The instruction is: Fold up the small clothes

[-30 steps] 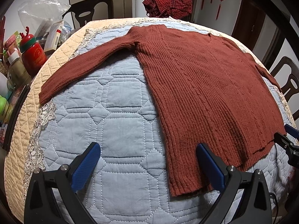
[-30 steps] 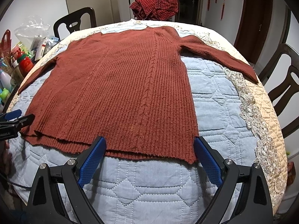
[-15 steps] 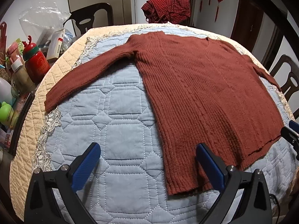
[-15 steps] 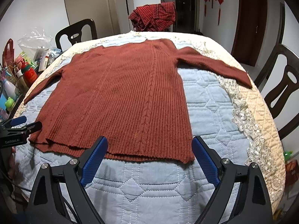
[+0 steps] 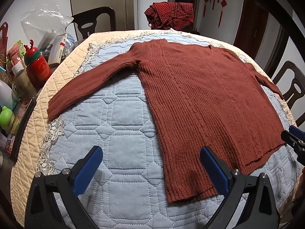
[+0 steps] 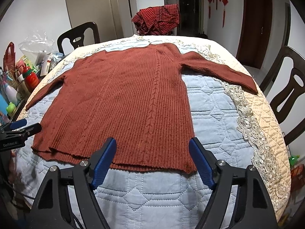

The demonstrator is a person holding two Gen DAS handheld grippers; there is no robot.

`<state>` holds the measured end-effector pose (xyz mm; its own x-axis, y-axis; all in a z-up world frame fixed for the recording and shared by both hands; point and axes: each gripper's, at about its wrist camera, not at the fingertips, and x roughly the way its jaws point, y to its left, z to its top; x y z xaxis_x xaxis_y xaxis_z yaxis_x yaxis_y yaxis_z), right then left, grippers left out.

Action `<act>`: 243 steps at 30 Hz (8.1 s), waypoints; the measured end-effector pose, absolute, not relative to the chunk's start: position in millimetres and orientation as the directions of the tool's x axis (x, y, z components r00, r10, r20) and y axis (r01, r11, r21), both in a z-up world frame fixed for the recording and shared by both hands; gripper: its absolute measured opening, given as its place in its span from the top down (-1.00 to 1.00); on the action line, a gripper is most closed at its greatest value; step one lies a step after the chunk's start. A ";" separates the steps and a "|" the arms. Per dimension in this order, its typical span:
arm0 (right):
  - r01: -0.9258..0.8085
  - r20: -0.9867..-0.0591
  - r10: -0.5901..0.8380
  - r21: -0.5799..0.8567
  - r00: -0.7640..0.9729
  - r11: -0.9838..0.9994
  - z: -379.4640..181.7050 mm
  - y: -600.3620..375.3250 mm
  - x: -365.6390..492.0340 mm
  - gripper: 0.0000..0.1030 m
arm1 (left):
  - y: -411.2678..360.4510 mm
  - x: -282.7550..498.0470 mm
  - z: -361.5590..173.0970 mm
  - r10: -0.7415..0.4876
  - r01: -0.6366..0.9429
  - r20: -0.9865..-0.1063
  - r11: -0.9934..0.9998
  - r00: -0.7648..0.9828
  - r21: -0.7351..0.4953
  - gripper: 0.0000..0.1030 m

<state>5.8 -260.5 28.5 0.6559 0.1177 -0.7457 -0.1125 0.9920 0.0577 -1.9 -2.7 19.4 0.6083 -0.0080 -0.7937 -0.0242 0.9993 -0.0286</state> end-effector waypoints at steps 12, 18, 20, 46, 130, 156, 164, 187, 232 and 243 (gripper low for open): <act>-0.115 -0.748 0.127 0.068 0.652 0.991 27.1 -261.0 9.6 -0.51 | -2.2 5.4 17.6 -0.020 -0.018 -0.799 0.999 0.601 -0.038 -1.00; -0.119 -0.749 0.138 0.079 0.648 0.990 26.4 -259.3 12.0 -0.51 | 0.1 6.7 16.5 -0.024 -0.017 -0.801 0.999 0.598 -0.043 -1.00; -0.122 -0.751 0.139 0.079 0.646 0.989 26.6 -257.8 13.1 -0.51 | 1.4 7.2 15.6 -0.025 -0.017 -0.803 0.999 0.596 -0.044 -1.00; -0.134 -0.753 0.149 0.082 0.641 0.988 28.6 -252.4 17.6 -0.51 | 7.6 13.1 12.8 -0.030 -0.022 -0.808 0.998 0.589 -0.054 -1.00; -0.139 -0.730 0.239 0.196 0.640 0.971 27.3 -268.0 58.3 -0.51 | 29.4 170.9 105.9 -0.085 -0.034 -0.613 0.983 0.785 -0.181 0.86; -0.220 -0.708 0.366 0.293 0.604 0.930 54.9 -251.6 135.9 -0.23 | 23.0 197.3 43.0 -0.207 0.040 -0.733 0.970 0.648 -0.239 -0.11; -0.181 -0.819 0.323 0.269 0.474 0.946 14.5 -225.1 208.7 0.06 | 31.9 233.2 28.8 -0.118 -0.009 -0.777 0.988 0.618 -0.157 0.12; -0.212 -0.760 0.382 0.317 0.526 0.924 29.6 -224.9 251.5 0.68 | 76.3 205.6 31.6 -0.210 -0.027 -0.703 0.950 0.680 -0.310 0.80; 0.400 -0.684 0.142 0.568 0.716 0.719 7.0 -487.8 161.1 0.77 | -13.0 144.3 9.1 -0.198 0.150 -0.740 0.980 0.643 -0.131 -0.23; 0.016 -0.515 0.298 0.519 0.803 0.854 103.5 -375.0 183.6 0.87 | -7.9 144.7 14.6 -0.209 0.137 -0.738 0.978 0.641 -0.157 -0.23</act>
<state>183.6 -375.0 103.5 0.8035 0.2981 -0.5153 0.0161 0.8543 0.5195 144.7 -7.9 14.6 0.6413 -0.2090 -0.7383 0.1375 0.9779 -0.1574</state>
